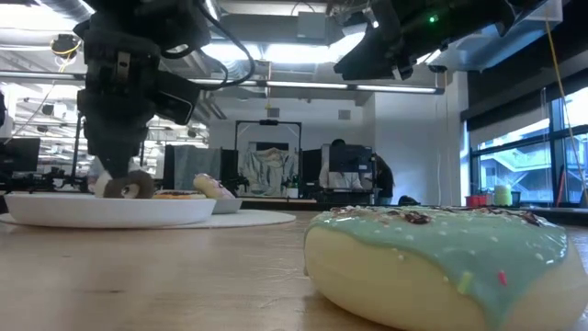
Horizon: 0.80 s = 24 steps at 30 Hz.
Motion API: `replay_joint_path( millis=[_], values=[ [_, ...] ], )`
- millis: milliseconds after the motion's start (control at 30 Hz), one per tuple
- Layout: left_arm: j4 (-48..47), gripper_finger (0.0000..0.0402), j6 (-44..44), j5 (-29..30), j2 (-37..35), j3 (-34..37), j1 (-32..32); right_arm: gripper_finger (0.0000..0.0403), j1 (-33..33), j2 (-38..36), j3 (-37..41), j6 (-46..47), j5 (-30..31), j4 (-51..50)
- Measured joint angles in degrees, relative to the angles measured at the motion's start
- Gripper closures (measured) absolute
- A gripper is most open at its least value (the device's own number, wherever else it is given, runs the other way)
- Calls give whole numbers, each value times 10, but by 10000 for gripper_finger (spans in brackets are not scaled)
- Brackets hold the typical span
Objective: Pick & Place donuts
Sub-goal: Put the small dark brown donut on the white plate
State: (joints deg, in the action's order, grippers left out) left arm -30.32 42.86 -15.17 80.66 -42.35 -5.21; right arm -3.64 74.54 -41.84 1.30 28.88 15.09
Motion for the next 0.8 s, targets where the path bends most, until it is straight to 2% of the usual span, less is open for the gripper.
replay_joint_path(
  millis=[300, 567, 800],
  values=[
    [-1, 384, -1, 32, 0, 0, -1, 196, 0, 0, 0, 0, 0, -2],
    [-1, 387, -1, 33, 0, 0, -3, 196, 0, 0, 0, 0, 0, -4],
    [-1, 370, -1, 36, 0, 0, -3, 196, 0, 0, 0, 0, 0, -4]
  ],
)
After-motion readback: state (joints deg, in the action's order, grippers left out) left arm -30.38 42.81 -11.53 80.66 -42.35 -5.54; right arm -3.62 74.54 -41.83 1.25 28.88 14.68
